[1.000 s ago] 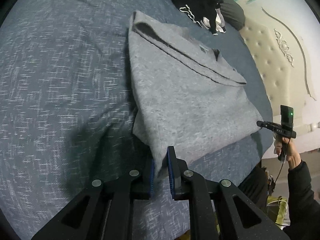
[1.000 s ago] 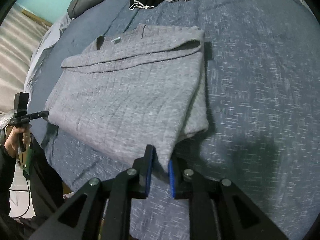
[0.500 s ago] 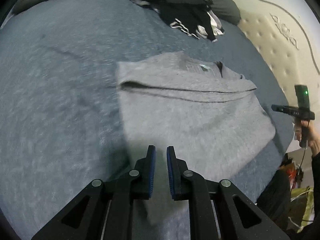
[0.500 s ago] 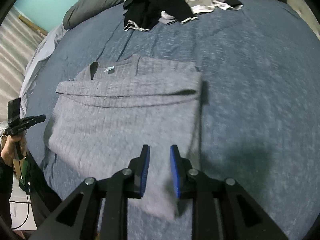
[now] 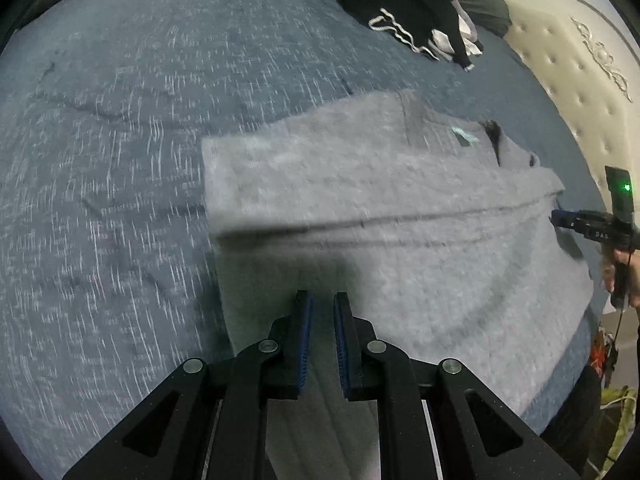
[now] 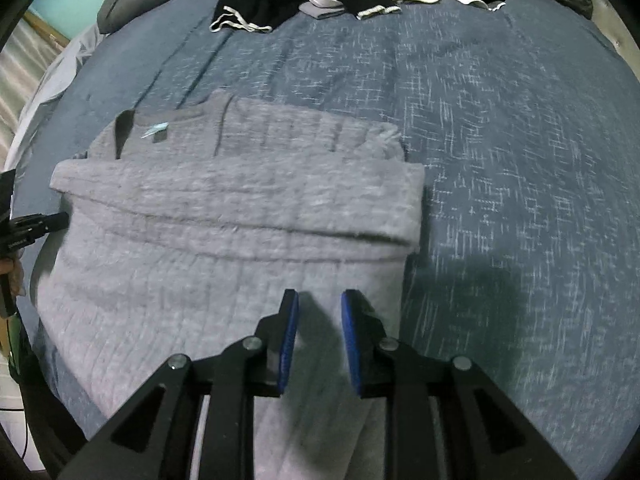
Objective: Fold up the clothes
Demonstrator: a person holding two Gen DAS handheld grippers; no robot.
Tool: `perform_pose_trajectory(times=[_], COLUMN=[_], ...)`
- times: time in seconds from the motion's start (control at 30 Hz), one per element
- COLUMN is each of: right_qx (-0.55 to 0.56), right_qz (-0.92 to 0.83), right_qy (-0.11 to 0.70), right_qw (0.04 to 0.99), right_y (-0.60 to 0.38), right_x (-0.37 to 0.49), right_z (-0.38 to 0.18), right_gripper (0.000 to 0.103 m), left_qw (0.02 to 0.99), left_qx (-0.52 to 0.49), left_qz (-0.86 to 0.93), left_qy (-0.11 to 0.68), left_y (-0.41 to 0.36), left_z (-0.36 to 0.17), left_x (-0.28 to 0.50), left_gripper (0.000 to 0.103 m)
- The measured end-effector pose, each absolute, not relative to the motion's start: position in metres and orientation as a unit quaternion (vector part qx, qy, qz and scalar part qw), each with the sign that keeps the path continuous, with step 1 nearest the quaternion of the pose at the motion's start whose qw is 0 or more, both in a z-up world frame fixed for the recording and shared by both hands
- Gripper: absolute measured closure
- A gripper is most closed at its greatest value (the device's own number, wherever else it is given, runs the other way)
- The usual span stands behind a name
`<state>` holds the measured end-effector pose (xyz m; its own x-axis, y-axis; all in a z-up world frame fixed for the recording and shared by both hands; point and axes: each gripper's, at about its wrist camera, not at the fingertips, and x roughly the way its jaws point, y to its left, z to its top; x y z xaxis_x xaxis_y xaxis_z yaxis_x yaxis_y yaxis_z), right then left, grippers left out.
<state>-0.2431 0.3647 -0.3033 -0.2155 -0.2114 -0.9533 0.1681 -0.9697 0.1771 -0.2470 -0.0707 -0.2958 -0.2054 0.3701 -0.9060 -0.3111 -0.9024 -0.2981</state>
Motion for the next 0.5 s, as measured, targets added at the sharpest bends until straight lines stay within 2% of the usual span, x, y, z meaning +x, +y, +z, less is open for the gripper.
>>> perform_pose_trajectory(times=[0.5], right_qx=[0.568], right_qz=[-0.814], right_qy=[-0.036], right_qw=[0.114], right_y=[0.375], right_x=[-0.283], right_z=[-0.304], right_gripper=[0.081], left_qw=[0.200], left_qx=[-0.564], left_qz=[0.800], left_qy=[-0.040], left_y=[-0.081], left_z=[-0.291], left_x=[-0.299], left_gripper=[0.091])
